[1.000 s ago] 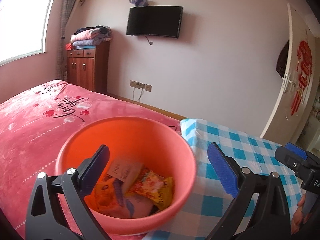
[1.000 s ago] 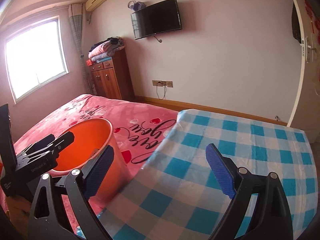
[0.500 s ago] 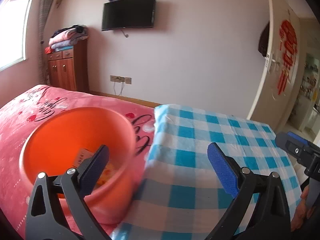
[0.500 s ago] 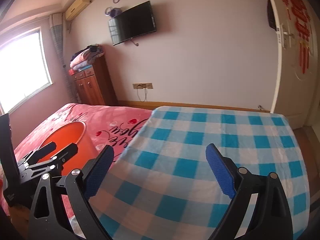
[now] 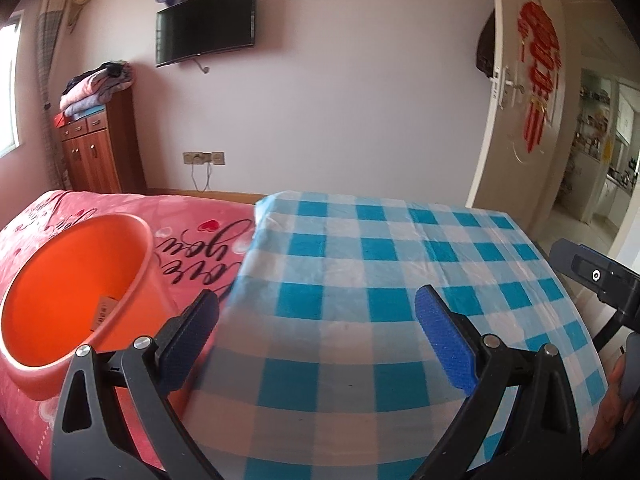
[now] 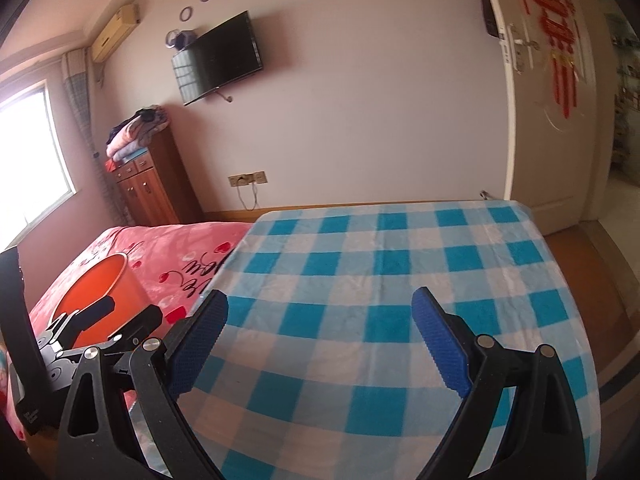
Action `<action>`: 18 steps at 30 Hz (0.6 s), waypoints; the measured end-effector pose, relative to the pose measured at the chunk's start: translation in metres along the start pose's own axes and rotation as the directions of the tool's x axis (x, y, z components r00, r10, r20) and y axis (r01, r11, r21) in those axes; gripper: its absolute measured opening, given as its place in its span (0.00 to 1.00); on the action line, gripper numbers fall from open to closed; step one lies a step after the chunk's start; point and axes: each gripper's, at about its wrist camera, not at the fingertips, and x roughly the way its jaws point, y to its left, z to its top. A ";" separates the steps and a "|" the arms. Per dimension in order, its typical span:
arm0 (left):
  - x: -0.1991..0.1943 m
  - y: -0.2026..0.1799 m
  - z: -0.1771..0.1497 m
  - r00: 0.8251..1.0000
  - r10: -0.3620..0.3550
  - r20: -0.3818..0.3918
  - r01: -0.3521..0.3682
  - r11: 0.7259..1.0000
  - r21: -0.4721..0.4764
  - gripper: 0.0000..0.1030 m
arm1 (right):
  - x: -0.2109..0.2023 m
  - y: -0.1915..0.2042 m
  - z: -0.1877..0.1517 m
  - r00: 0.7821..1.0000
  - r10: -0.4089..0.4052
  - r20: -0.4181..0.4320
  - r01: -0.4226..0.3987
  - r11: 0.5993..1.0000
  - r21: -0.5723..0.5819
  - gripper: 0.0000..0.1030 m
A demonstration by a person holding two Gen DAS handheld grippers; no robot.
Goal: Collect trash
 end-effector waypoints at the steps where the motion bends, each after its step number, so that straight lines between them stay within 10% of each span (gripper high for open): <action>1: 0.002 -0.003 0.000 1.000 -0.003 -0.002 0.003 1.000 0.006 0.96 | -0.001 -0.005 -0.001 1.000 -0.005 0.000 0.005 1.000 0.008 0.89; 18: 0.028 -0.078 -0.012 0.997 -0.066 -0.039 0.069 0.993 0.092 0.96 | -0.021 -0.070 -0.019 0.990 -0.137 0.021 0.136 0.989 0.052 0.89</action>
